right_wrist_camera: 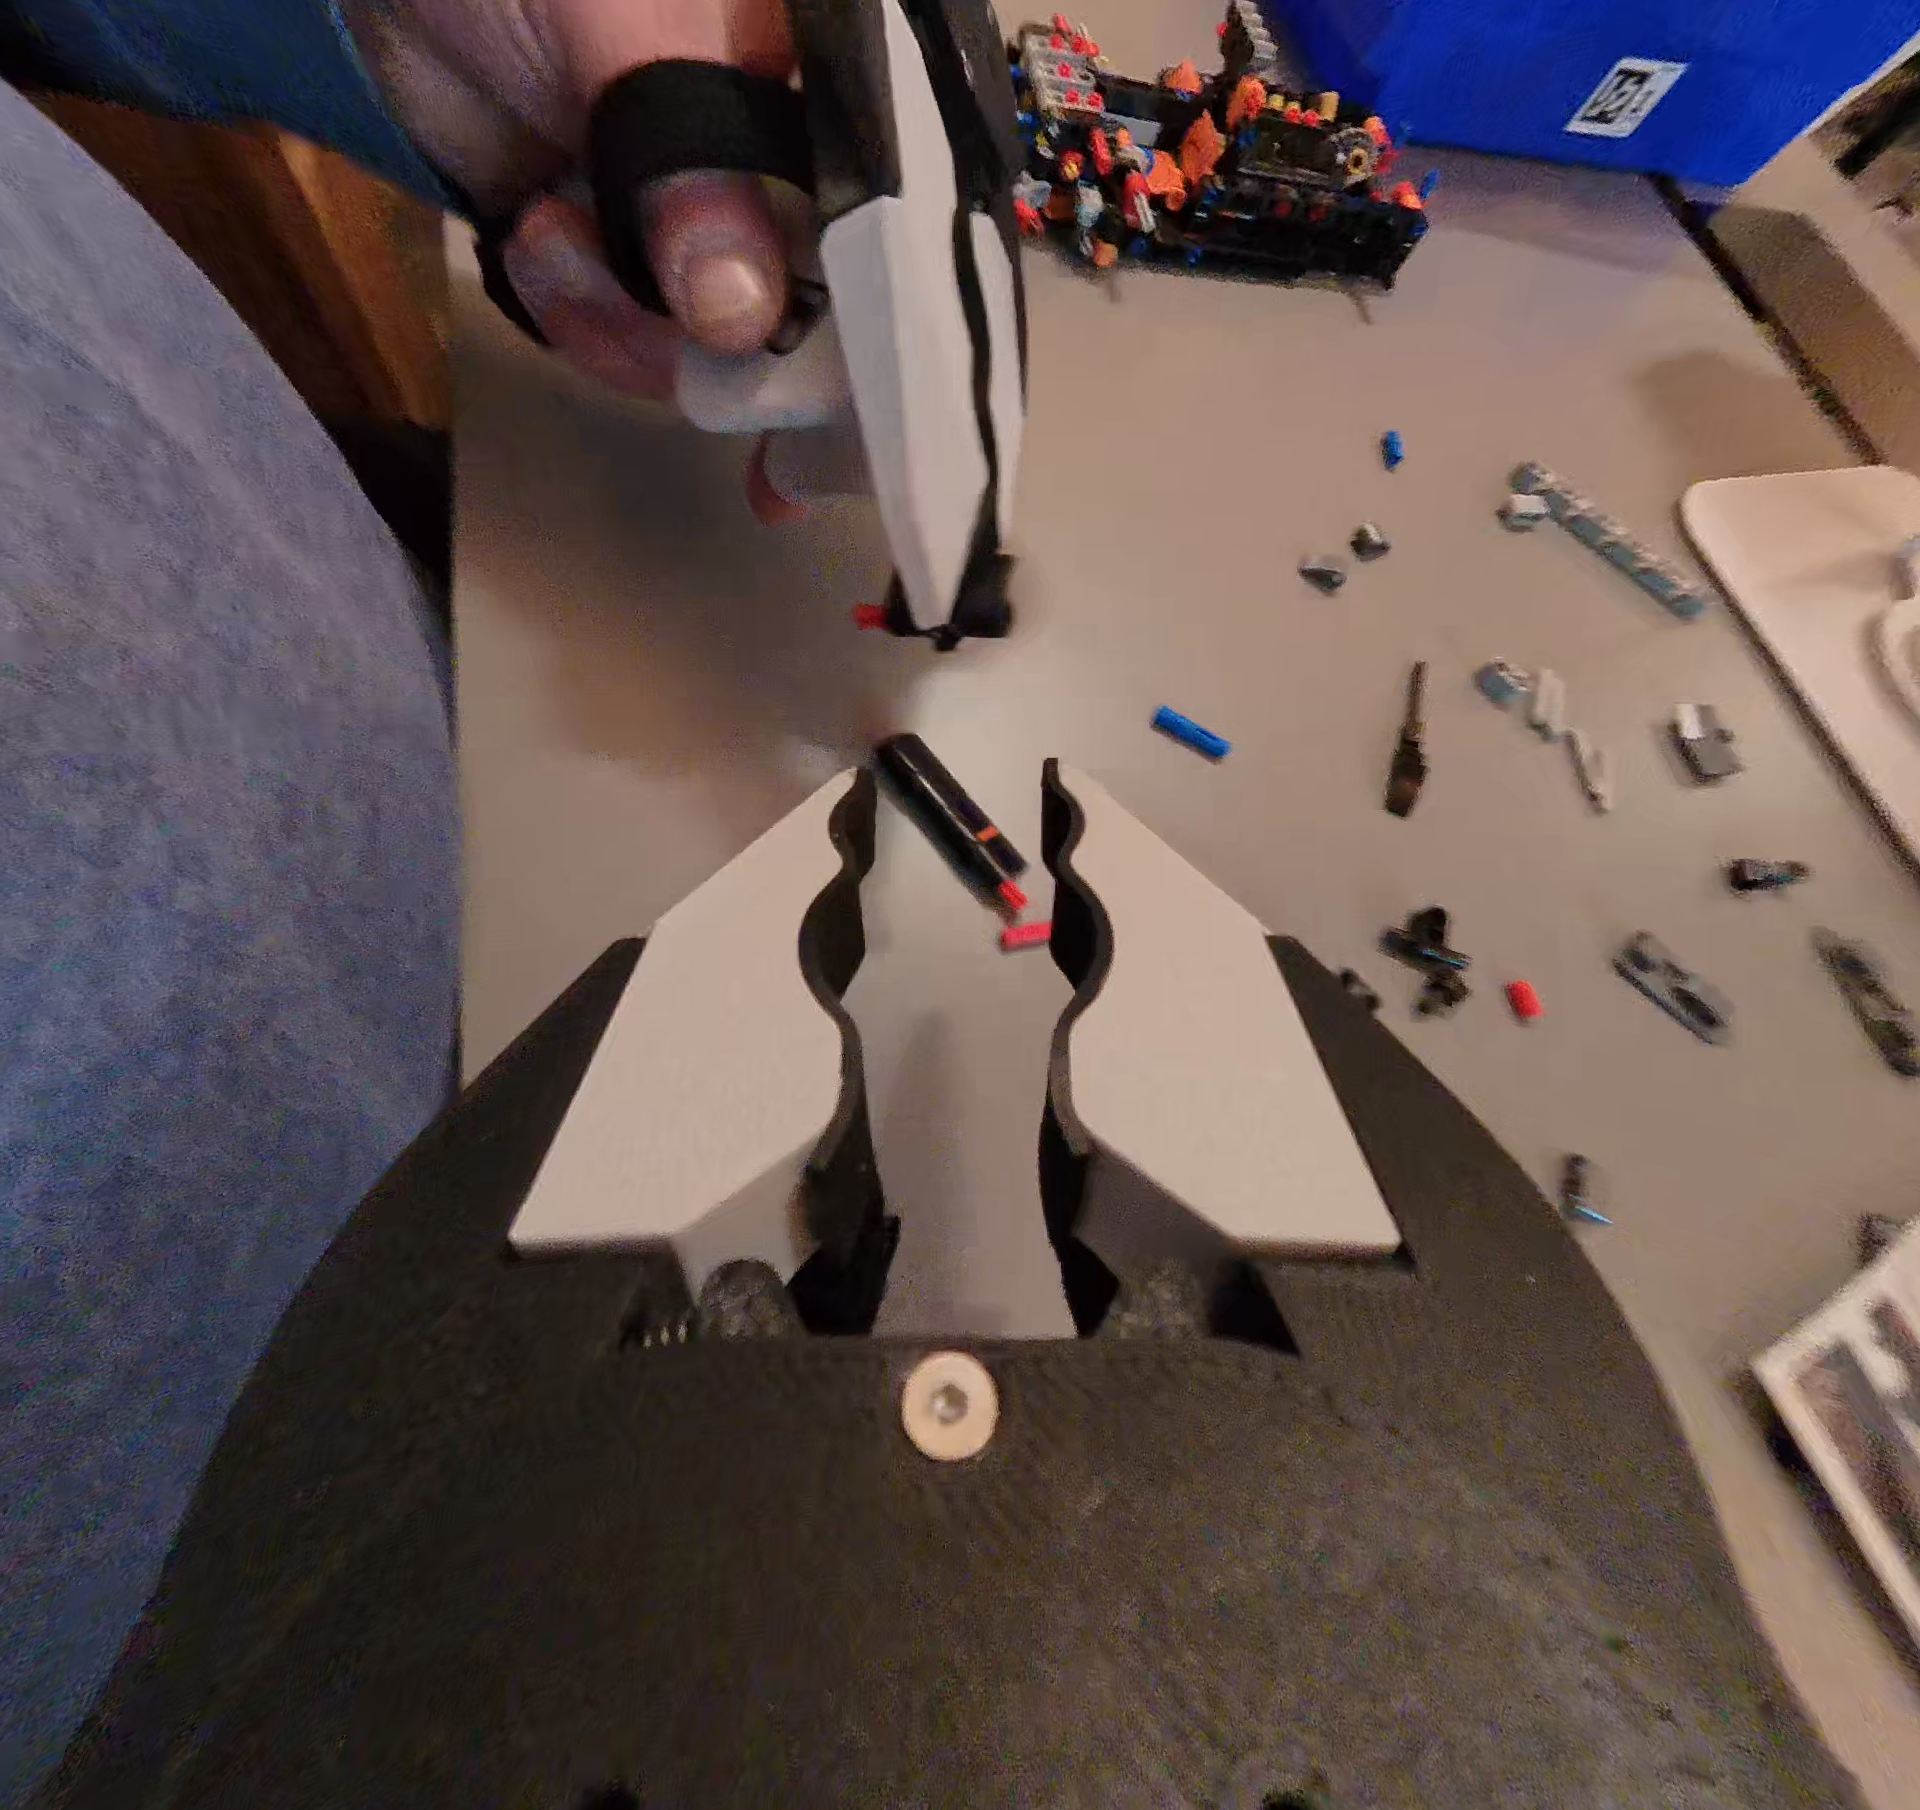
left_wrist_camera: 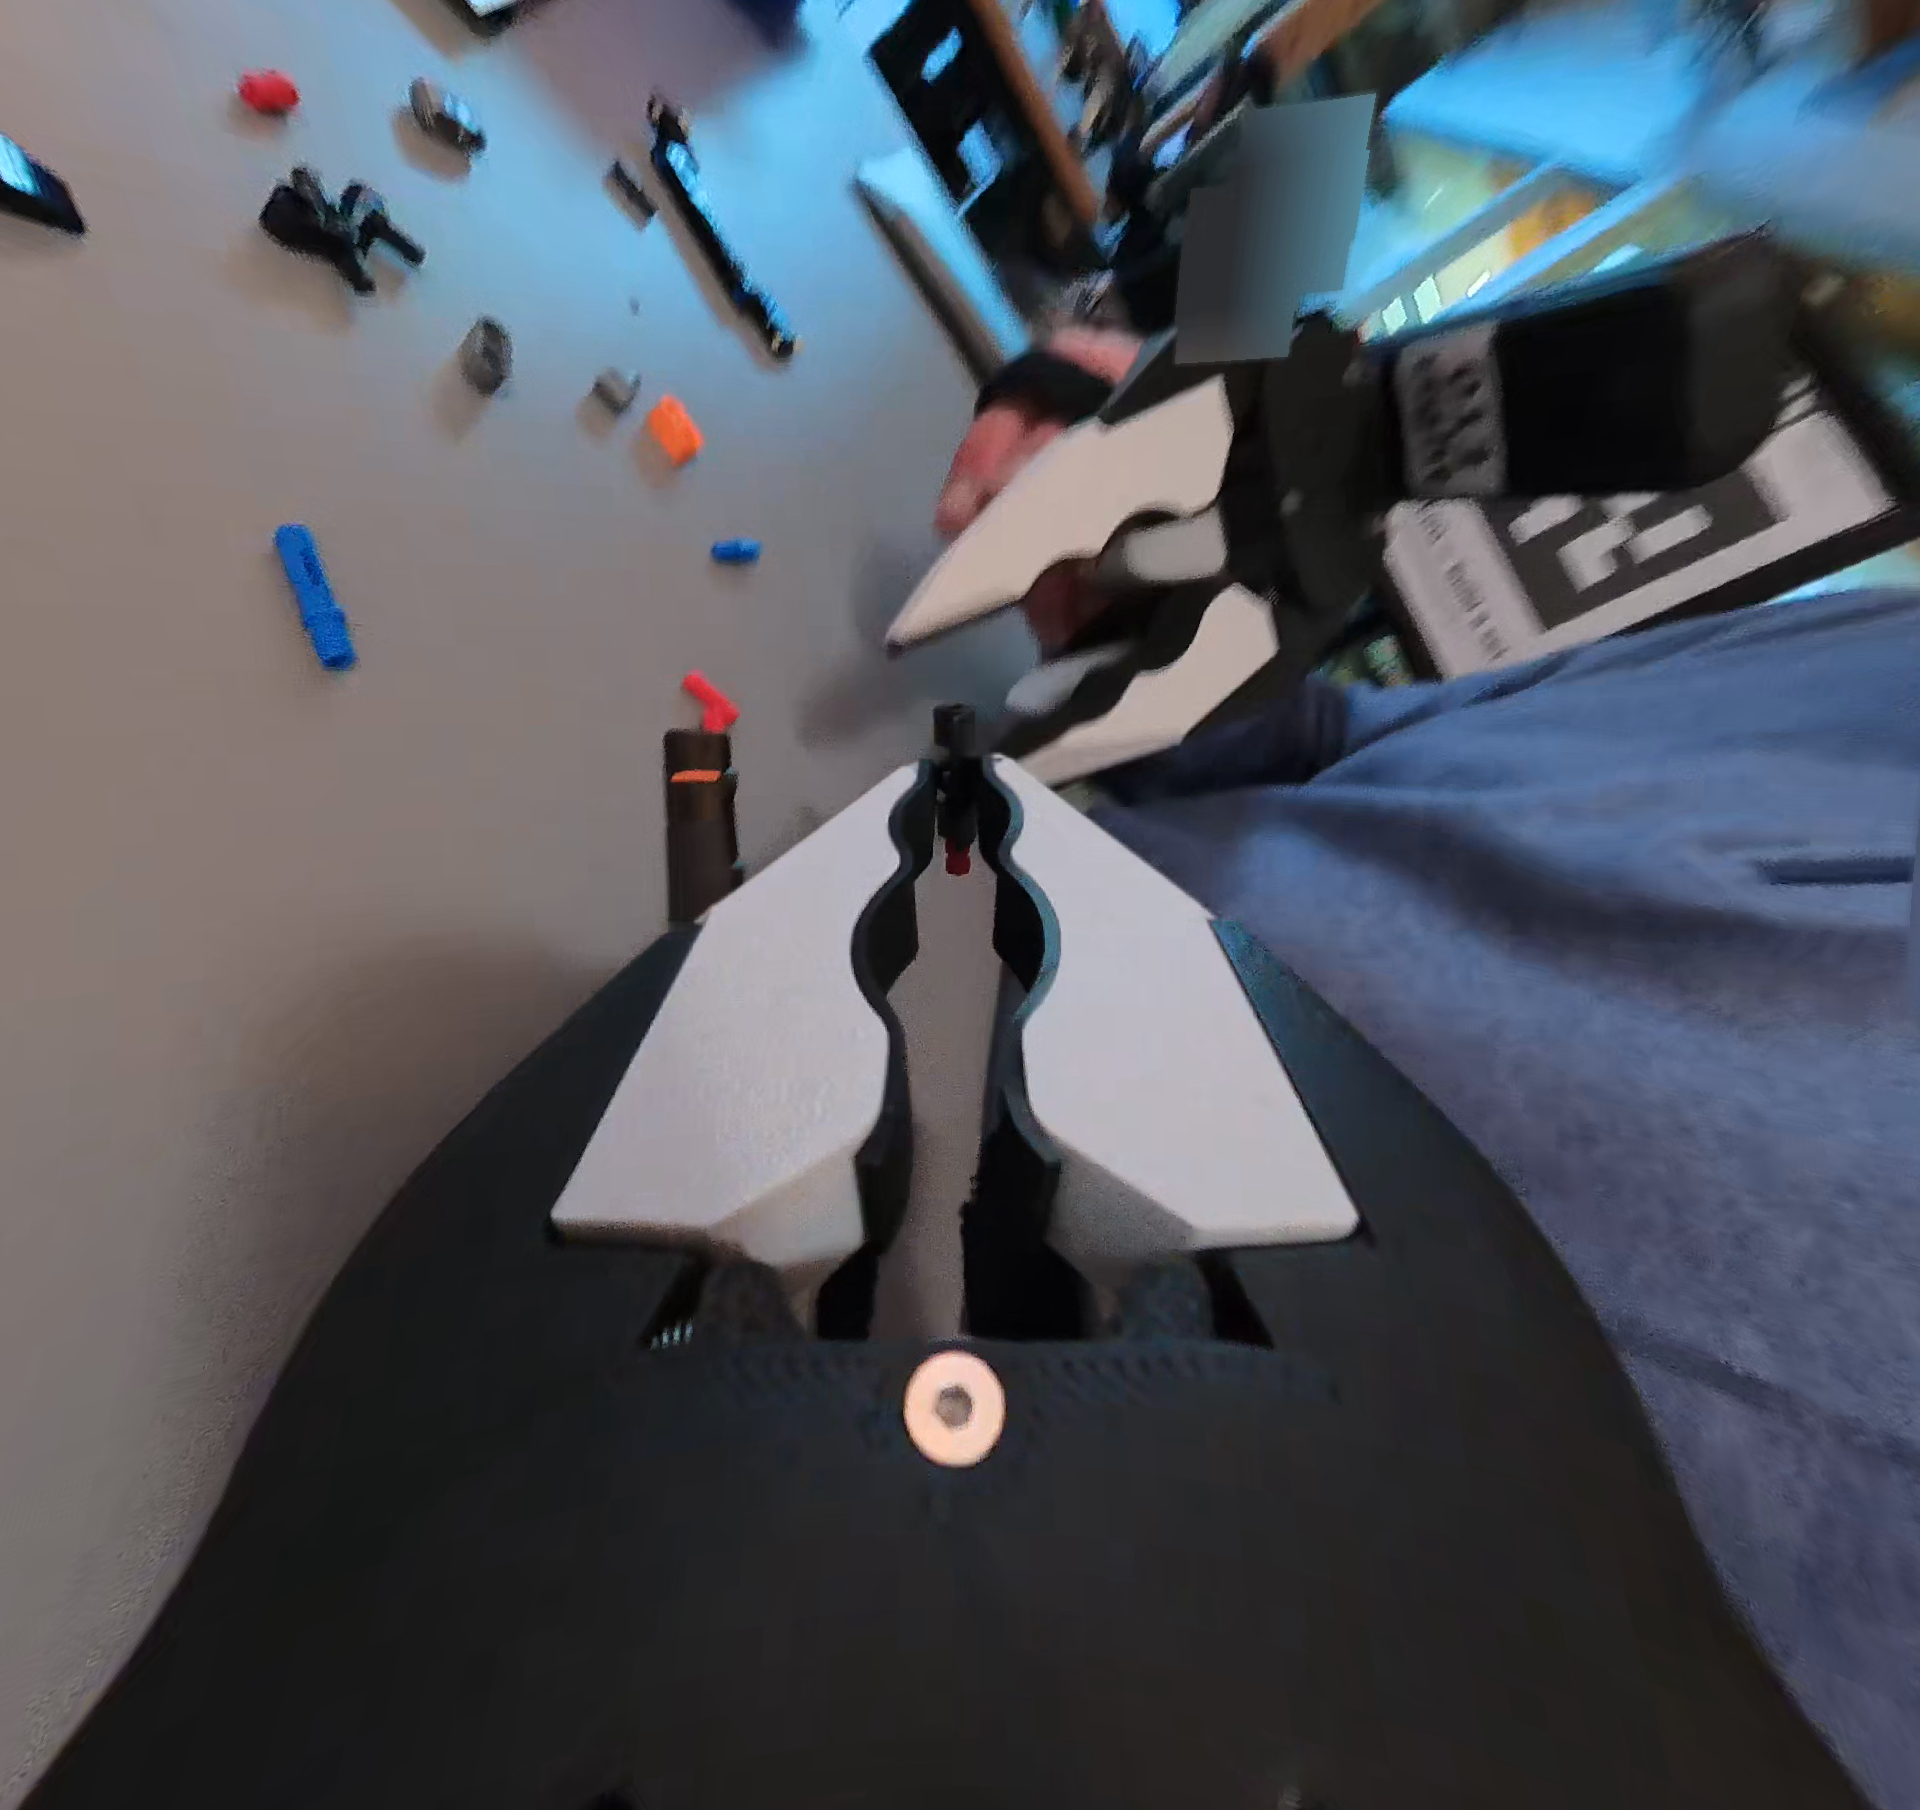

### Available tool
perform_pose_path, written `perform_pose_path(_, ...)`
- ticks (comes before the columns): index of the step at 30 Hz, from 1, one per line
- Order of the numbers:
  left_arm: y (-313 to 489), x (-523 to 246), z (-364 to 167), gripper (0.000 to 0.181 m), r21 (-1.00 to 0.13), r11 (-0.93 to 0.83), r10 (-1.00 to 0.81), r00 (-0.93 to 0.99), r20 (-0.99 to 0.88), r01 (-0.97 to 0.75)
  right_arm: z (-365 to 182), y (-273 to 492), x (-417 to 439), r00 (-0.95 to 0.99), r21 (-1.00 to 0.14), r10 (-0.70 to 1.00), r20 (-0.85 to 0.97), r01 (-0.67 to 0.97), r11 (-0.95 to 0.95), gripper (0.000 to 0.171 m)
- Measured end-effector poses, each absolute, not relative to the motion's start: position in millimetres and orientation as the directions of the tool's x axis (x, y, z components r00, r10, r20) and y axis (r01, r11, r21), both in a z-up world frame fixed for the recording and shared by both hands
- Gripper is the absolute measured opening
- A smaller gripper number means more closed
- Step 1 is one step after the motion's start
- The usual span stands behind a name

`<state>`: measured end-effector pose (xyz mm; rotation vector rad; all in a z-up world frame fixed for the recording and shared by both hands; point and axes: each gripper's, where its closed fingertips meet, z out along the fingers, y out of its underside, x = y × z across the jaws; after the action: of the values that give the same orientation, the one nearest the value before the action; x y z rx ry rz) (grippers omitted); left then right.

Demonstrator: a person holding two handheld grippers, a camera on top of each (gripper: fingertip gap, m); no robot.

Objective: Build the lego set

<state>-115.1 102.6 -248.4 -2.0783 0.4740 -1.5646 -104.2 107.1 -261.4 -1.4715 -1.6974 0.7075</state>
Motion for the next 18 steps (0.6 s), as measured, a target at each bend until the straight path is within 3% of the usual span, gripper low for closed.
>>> perform_pose_path(6,116,-114,-226,0.005,-0.574,-0.792,-0.544,0.188,0.818,0.207,-247,95,-120,-0.012,-0.888,0.99,-0.14,0.444,-0.12,0.025)
perform_pose_path(18,121,-107,-211,0.005,-0.604,-0.713,-0.594,0.152,0.79,0.356,-230,102,-131,-0.003,-0.834,0.861,-0.509,0.247,-0.493,0.008)
